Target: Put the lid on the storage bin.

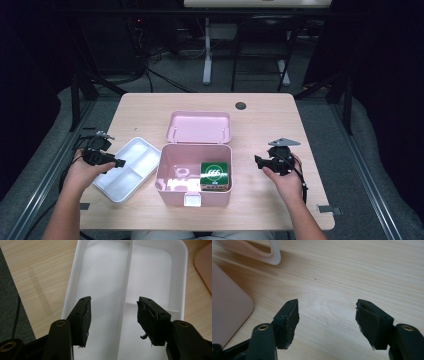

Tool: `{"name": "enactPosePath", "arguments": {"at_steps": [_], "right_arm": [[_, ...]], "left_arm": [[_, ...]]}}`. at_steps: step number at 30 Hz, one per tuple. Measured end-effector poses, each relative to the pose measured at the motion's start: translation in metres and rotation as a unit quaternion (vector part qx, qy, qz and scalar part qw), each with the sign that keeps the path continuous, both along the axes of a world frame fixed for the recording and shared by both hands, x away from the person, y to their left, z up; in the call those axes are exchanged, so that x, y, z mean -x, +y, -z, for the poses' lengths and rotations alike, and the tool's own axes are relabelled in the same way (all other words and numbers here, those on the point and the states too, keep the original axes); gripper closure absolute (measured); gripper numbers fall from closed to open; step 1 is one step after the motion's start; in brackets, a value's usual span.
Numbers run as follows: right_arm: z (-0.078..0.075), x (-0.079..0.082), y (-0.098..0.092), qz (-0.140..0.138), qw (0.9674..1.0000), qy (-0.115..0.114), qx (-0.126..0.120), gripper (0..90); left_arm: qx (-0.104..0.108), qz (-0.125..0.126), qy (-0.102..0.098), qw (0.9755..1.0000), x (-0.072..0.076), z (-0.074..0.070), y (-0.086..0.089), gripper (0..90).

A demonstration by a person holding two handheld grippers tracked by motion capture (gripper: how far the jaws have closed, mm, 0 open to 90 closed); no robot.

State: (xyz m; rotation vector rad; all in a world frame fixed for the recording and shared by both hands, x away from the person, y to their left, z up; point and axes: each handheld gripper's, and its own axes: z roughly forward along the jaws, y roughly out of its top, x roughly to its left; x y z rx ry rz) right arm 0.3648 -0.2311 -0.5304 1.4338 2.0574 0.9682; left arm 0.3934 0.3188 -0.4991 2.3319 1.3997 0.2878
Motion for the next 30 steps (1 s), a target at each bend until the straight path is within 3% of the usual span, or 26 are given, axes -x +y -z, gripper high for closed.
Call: {"name": "enactPosePath", "arguments": {"at_steps": [3,6,9,10,13,17,19,21,28,29,30], "right_arm": [[0.001,0.003,-0.002,0.000,0.9999,-0.016,-0.005,38.2],[0.001,0.006,-0.003,-0.002,0.9997,-0.025,-0.002,40.6],[0.001,0.007,-0.001,-0.004,0.9997,-0.024,0.006,41.8],[0.002,0.006,-0.001,-0.006,0.9996,-0.025,0.010,41.7],[0.002,0.006,0.000,-0.016,0.9994,-0.020,0.023,42.3],[0.002,0.007,-0.002,-0.020,0.9995,-0.014,0.019,43.4],[0.004,0.008,-0.003,-0.014,0.9997,-0.012,0.017,44.0],[0.005,0.008,-0.004,-0.011,0.9999,-0.005,0.002,46.9],[0.007,0.009,-0.007,-0.002,0.9999,-0.009,-0.012,49.6],[0.006,0.009,-0.007,0.000,0.9998,-0.012,-0.014,50.0],[0.006,0.009,-0.008,0.001,0.9998,-0.012,-0.017,50.2]], "left_arm": [[-0.025,0.016,0.001,0.9995,-0.003,-0.002,-0.005,44.9],[-0.029,0.024,0.004,0.9993,-0.007,-0.007,-0.008,44.9],[-0.002,0.034,0.034,0.9988,-0.013,-0.009,-0.009,48.7],[-0.010,0.047,0.030,0.9984,-0.015,-0.009,-0.009,48.7],[-0.029,0.046,0.037,0.9979,-0.018,-0.008,-0.010,54.4],[-0.048,0.056,0.068,0.9950,-0.020,-0.002,-0.019,59.6],[-0.075,0.071,0.083,0.9912,-0.022,0.000,-0.025,61.3],[-0.088,0.079,0.096,0.9883,-0.023,0.003,-0.031,63.3],[-0.116,0.077,0.134,0.9811,-0.031,0.022,-0.037,67.4],[-0.107,0.074,0.130,0.9831,-0.032,0.022,-0.037,68.1],[-0.105,0.072,0.131,0.9832,-0.033,0.022,-0.036,69.2]]}}
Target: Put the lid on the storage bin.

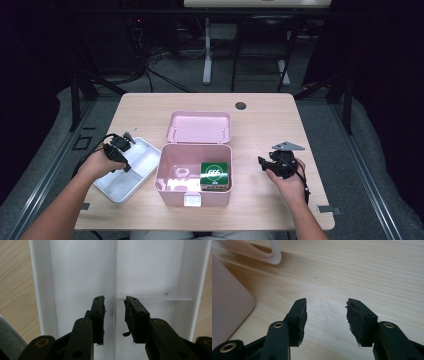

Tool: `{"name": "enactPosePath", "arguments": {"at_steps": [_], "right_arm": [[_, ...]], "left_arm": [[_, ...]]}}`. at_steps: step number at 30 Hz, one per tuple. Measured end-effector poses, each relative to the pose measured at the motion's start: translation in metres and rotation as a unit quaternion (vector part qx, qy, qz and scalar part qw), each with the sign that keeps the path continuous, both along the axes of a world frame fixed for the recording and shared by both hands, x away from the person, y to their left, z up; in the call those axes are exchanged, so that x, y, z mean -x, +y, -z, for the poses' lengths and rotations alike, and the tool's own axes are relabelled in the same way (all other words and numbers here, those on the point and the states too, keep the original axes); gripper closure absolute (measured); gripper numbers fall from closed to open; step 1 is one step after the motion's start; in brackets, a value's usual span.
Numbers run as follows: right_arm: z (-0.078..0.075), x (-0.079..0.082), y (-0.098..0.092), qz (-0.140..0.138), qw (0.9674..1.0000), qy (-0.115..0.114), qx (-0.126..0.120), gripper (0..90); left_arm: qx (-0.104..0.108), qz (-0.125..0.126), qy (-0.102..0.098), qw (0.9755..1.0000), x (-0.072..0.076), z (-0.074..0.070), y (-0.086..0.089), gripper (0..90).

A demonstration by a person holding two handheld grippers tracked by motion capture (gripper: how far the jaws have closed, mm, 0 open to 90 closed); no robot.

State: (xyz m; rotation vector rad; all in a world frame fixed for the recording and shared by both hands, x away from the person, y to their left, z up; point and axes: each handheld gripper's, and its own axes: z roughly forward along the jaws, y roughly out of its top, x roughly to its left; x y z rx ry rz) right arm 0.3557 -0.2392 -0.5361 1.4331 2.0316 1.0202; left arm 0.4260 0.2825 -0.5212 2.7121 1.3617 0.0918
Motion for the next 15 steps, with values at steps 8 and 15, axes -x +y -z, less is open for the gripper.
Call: {"name": "enactPosePath", "arguments": {"at_steps": [8,15], "right_arm": [[0.002,0.000,-0.001,-0.001,1.0000,0.004,-0.006,50.5],[0.003,0.000,0.000,-0.001,0.9999,0.008,-0.007,50.3]], "left_arm": [[-0.002,0.005,0.019,0.9998,0.000,0.000,0.002,74.2],[-0.008,0.003,0.030,0.9995,-0.004,0.013,0.002,78.3]]}}
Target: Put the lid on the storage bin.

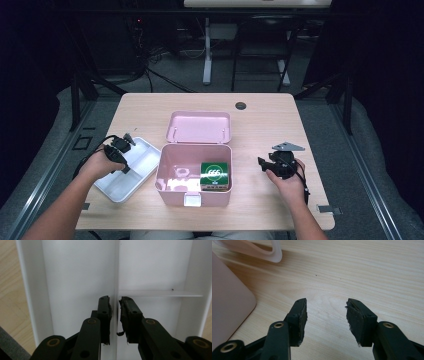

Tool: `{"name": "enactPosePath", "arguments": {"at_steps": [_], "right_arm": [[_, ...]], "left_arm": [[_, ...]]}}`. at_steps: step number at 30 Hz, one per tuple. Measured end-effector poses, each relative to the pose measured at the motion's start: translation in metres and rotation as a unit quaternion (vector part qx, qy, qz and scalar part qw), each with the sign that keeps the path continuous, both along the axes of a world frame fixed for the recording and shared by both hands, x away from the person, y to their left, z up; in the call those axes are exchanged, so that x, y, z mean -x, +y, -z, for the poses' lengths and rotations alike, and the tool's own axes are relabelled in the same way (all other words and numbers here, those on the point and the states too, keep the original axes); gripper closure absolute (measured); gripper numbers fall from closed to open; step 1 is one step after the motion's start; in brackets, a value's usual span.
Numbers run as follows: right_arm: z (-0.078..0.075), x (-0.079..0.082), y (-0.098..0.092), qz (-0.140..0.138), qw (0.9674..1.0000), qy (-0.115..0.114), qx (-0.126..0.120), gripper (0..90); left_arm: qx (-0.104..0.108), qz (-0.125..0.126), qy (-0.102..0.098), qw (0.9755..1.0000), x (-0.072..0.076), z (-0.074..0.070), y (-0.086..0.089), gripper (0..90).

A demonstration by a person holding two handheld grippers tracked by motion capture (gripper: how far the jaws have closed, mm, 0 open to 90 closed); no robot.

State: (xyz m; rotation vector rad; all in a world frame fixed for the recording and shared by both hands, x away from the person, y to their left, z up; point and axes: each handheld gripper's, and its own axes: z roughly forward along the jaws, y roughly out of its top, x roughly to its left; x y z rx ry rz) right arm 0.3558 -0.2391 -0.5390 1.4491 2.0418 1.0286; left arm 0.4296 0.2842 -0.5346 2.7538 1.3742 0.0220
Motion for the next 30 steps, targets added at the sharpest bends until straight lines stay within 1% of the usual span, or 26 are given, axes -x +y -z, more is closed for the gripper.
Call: {"name": "enactPosePath", "arguments": {"at_steps": [3,4,5,6,9,12,16,20,23,24,26,27,30], "right_arm": [[0.001,0.000,0.000,0.001,1.0000,0.001,-0.002,50.2],[0.001,0.000,0.000,0.000,1.0000,0.001,-0.003,50.3],[0.001,-0.001,0.000,-0.001,1.0000,0.002,-0.004,50.3],[0.002,-0.001,0.000,0.000,1.0000,0.002,-0.007,50.3],[0.004,-0.002,0.000,-0.002,1.0000,0.007,-0.006,50.3],[0.004,-0.002,0.000,-0.004,0.9999,0.007,-0.012,50.2],[0.004,-0.002,-0.001,-0.002,0.9999,0.007,-0.013,50.2],[0.006,-0.002,-0.001,0.000,0.9998,0.014,-0.016,49.9],[0.007,-0.003,-0.002,-0.001,0.9998,0.014,-0.017,49.8],[0.007,-0.003,-0.002,0.000,0.9997,0.015,-0.019,49.7],[0.007,-0.003,-0.002,0.000,0.9996,0.015,-0.022,49.6],[0.007,-0.003,-0.002,0.001,0.9996,0.016,-0.023,49.6],[0.006,-0.003,-0.003,0.003,0.9995,0.016,-0.026,49.5]], "left_arm": [[-0.005,0.002,0.011,0.9999,-0.002,0.007,-0.002,81.8],[-0.007,0.005,0.008,0.9999,-0.003,0.009,-0.003,83.0],[-0.006,0.002,0.009,0.9999,-0.003,0.009,-0.003,85.0],[-0.007,0.002,0.012,0.9999,-0.003,0.009,-0.004,85.1],[-0.008,0.003,0.016,0.9998,-0.004,0.008,-0.004,87.4],[-0.011,0.005,0.016,0.9998,-0.005,0.008,-0.005,88.8],[-0.012,0.001,0.017,0.9998,-0.005,0.009,-0.006,89.0],[-0.017,0.000,0.021,0.9996,-0.006,0.008,-0.007,89.1],[-0.018,0.002,0.025,0.9995,-0.006,0.007,-0.007,89.2],[-0.014,0.000,0.025,0.9996,-0.006,0.007,-0.006,89.2],[-0.012,0.002,0.027,0.9996,-0.006,0.005,-0.005,89.1],[-0.013,0.002,0.024,0.9996,-0.006,0.003,-0.004,89.2],[-0.005,0.000,0.024,0.9997,-0.006,-0.005,-0.002,89.2]]}}
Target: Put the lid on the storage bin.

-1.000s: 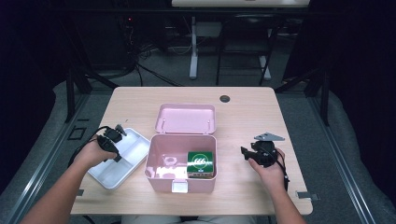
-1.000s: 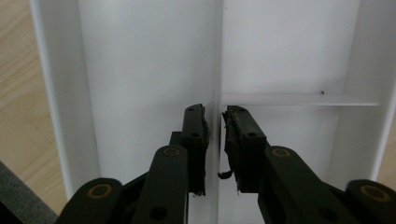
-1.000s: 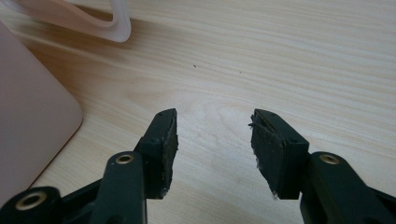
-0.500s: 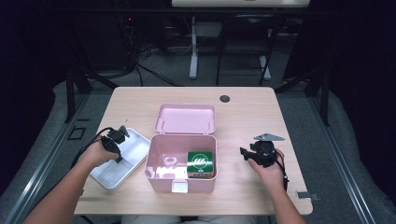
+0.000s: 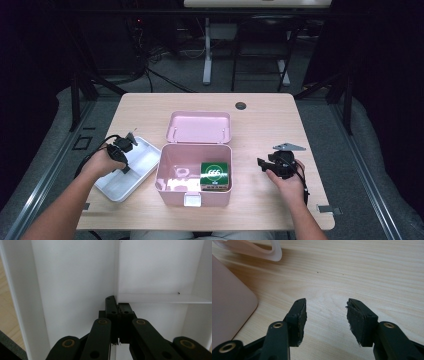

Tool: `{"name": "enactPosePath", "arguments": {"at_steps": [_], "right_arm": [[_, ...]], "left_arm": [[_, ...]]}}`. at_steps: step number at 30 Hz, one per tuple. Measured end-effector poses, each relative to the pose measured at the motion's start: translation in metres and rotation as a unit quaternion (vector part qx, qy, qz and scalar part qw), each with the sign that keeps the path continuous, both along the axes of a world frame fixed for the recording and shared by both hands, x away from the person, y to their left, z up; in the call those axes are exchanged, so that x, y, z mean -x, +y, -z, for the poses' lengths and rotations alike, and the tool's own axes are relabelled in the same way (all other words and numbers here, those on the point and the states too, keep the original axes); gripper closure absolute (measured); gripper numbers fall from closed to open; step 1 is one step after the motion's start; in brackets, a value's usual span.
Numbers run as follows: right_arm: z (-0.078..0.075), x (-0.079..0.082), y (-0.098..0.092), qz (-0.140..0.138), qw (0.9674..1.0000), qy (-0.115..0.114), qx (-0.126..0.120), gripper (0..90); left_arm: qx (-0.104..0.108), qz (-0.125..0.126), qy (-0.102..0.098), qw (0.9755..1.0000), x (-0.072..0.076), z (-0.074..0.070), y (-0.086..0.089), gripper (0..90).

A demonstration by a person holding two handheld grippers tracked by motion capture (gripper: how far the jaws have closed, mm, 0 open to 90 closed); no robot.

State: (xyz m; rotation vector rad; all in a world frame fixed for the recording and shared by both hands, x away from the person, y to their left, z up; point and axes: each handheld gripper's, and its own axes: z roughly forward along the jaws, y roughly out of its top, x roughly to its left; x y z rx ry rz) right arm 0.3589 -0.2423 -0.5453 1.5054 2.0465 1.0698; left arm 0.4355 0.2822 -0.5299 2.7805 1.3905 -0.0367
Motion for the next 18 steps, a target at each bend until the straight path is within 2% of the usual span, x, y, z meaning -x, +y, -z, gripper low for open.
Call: {"name": "enactPosePath", "arguments": {"at_steps": [6,10,18], "right_arm": [[0.000,0.000,-0.001,0.002,1.0000,0.001,-0.003,49.4],[0.000,0.000,-0.001,0.002,1.0000,0.001,-0.004,49.4],[0.001,0.000,-0.002,0.003,1.0000,0.001,-0.004,49.4]], "left_arm": [[0.009,0.001,-0.014,0.9999,0.002,-0.021,0.003,89.1],[0.007,0.006,-0.022,0.9997,0.003,-0.034,0.005,89.1],[0.006,0.010,-0.027,0.9996,0.007,-0.057,0.010,89.1]]}}
